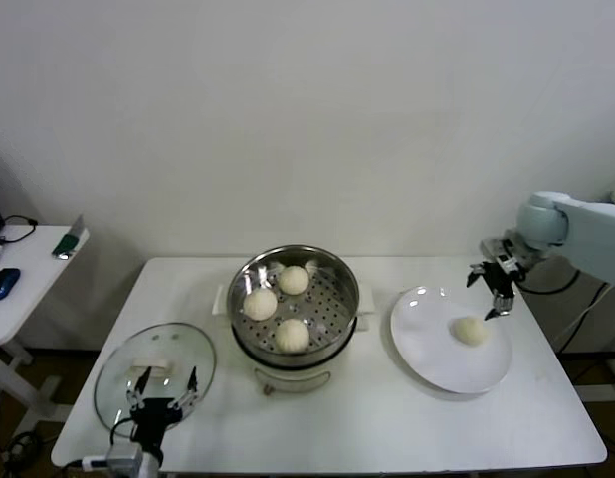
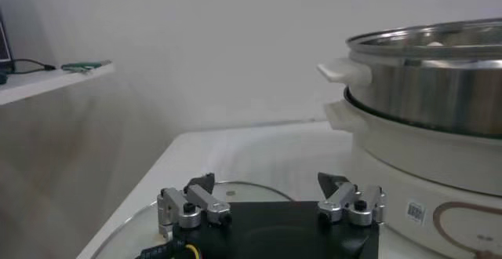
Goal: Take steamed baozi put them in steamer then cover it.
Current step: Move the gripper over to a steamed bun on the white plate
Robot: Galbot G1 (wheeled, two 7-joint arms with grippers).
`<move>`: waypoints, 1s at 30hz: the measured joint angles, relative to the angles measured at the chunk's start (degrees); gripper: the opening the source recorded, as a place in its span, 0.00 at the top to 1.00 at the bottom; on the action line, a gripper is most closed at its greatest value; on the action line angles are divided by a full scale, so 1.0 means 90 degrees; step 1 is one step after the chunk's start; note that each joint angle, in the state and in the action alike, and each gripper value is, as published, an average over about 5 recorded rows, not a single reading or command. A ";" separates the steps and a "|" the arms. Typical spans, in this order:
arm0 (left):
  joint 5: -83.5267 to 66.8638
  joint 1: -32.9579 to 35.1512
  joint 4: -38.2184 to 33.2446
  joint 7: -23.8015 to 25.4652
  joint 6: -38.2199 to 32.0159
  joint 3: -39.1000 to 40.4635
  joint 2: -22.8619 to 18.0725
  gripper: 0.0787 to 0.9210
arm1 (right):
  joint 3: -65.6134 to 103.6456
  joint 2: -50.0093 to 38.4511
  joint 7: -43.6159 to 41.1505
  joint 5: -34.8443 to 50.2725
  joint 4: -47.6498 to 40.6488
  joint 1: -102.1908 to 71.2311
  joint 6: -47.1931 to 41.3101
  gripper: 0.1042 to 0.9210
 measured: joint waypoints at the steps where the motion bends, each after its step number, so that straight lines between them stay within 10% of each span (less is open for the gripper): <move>1: 0.0006 0.0009 0.0005 -0.0001 -0.0005 0.0000 -0.0002 0.12 | 0.0104 0.0022 0.0000 -0.0057 -0.0103 -0.0145 0.0003 0.12; 30: 0.0059 0.0096 0.0037 -0.0019 -0.0048 -0.0015 -0.0003 0.12 | 0.1859 0.0687 0.0214 -0.0766 -0.1757 -0.2260 0.0083 0.15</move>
